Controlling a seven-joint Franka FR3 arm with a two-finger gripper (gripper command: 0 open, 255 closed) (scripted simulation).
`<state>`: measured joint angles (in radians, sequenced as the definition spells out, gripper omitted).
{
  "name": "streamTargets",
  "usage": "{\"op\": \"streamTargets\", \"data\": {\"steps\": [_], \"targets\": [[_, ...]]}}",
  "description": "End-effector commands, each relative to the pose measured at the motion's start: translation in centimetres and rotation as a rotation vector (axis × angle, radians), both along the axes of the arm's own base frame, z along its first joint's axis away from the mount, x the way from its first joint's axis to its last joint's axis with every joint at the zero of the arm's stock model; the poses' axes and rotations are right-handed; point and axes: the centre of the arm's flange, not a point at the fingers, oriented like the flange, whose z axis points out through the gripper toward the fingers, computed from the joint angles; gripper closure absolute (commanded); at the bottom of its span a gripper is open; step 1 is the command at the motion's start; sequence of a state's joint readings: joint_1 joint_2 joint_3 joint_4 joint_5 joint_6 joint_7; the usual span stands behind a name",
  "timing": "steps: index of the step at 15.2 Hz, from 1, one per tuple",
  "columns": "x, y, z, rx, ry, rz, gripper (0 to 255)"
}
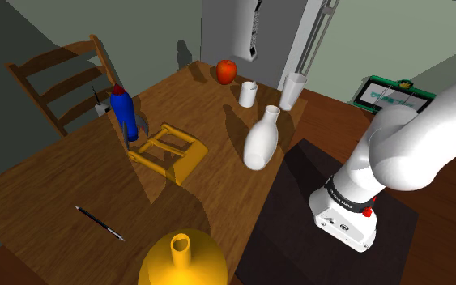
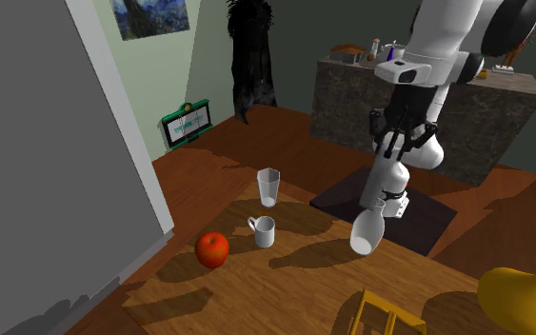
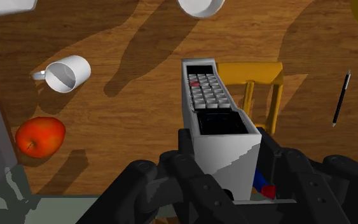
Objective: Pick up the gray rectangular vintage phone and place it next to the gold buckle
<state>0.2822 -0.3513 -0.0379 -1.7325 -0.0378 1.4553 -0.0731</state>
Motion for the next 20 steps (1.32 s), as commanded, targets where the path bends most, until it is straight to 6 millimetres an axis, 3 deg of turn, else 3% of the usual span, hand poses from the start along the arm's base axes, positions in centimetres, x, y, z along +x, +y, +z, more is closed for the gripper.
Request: {"op": "streamTargets", "data": {"steps": [1,20], "targets": [[-0.8,2.7,0.1,0.000,-0.001,-0.001,255],[-6.1,27.2,0.3,0.000,-0.001,-0.001,255]]}}
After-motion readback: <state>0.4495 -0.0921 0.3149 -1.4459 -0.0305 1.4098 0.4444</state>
